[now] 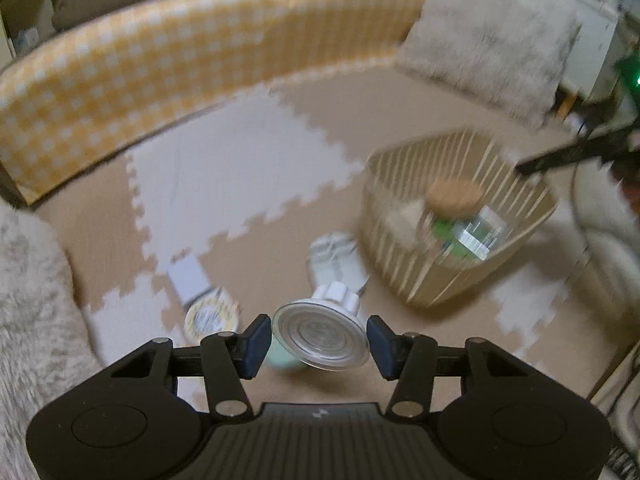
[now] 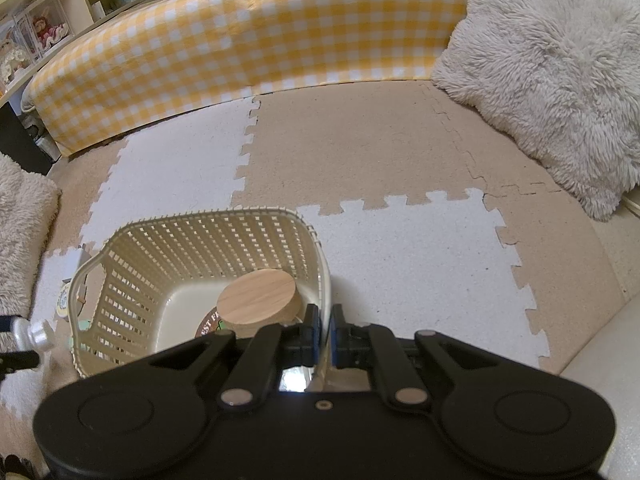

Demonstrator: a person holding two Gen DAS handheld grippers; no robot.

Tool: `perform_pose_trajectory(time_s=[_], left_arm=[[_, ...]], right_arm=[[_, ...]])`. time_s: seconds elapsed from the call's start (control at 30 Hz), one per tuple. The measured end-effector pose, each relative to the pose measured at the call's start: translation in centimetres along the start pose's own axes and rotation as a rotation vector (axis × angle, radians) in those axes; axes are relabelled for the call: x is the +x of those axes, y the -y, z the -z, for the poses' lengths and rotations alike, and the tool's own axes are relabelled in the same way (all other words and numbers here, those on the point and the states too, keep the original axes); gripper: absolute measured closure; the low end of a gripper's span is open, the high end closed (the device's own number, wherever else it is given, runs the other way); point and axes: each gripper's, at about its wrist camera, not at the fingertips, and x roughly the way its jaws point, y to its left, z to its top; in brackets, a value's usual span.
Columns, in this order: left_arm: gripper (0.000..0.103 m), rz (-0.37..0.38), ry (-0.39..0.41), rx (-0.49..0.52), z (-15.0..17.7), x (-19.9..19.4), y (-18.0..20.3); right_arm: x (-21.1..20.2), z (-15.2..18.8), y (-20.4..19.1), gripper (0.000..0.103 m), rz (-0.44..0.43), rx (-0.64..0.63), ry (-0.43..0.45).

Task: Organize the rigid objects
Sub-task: 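Carry the clear cup over the basket with the left tool and release it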

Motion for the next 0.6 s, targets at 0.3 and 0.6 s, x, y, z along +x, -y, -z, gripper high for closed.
perform_pose_trajectory(time_s=[0.3, 0.6], left_arm=[[0.050, 0.155, 0.127, -0.044, -3.3, -0.8, 3.9], [0.050, 0.128, 0.067, -0.029, -5.0, 3.1, 6.7]], right_arm=[[0.0, 0.0, 0.0, 0.097, 0.004, -0.003, -0.001], [0.0, -0.1, 0.0, 0.097, 0.007, -0.006, -0.001]])
